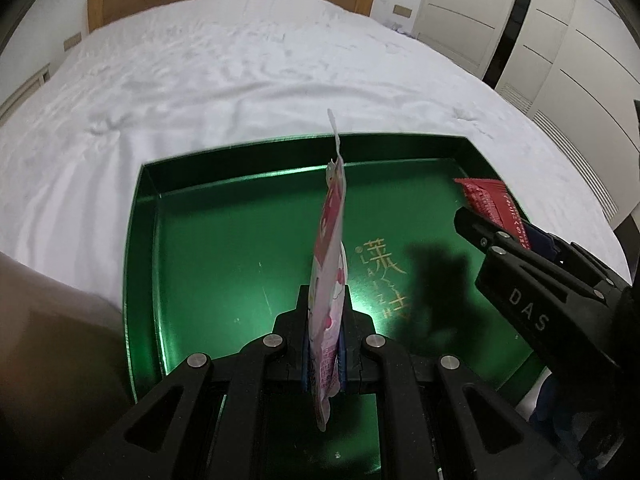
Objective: Organize snacks
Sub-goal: 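Carry the pink bag and red packet with both tools over the green tray, then open the left tool over the tray while the right tool releases the red packet, then move both open tools back toward the remaining snacks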
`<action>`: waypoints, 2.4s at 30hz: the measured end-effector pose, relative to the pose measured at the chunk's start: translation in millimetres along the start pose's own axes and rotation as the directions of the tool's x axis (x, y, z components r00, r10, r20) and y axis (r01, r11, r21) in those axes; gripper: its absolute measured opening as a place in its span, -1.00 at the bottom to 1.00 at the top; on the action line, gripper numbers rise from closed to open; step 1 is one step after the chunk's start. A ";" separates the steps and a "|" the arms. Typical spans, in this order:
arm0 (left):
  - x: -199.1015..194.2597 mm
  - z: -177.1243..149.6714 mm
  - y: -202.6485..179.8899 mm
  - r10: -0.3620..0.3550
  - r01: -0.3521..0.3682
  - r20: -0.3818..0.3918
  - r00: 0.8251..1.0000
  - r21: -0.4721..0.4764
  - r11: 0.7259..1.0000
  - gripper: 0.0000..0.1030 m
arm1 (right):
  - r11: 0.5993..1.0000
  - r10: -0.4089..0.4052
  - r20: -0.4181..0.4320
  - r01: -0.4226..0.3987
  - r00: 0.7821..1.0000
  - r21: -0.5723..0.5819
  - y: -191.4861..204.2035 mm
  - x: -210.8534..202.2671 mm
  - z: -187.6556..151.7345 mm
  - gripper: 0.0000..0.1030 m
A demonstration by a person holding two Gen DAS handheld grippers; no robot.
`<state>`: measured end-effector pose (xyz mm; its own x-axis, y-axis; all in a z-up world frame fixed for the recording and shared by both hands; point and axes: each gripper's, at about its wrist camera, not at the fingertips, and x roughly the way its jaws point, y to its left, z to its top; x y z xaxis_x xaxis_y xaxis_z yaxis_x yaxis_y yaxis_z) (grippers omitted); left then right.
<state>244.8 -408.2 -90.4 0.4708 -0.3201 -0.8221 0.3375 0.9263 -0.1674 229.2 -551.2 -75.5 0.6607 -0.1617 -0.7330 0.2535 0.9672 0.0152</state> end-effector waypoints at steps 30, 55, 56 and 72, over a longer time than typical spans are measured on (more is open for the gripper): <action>9.2 4.1 -12.0 0.016 -0.015 -0.013 1.000 0.059 0.998 -0.20 | 0.999 -0.036 -0.114 0.039 0.993 0.020 -7.3 17.6 -11.9 1.00; -62.5 -4.3 -30.9 0.035 -0.042 0.056 0.998 0.132 0.990 0.03 | 0.983 -0.157 -0.018 0.154 0.987 -0.095 -7.6 -93.8 3.3 1.00; -66.0 -4.6 -31.7 0.035 -0.042 0.058 0.998 0.136 0.990 0.03 | 0.983 -0.159 -0.017 0.157 0.987 -0.094 -7.7 -98.7 3.6 1.00; -151.1 -53.8 -44.1 -0.024 0.003 0.095 0.995 0.222 0.975 0.03 | 0.976 -0.216 -0.002 0.216 0.976 -0.043 -9.4 -177.2 -21.4 1.00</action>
<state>114.9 -390.0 11.9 0.5374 -0.3599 -0.7627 0.5115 0.8581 -0.0445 94.6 -527.5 39.7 0.5892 -0.3663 -0.7202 0.3593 0.9171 -0.1725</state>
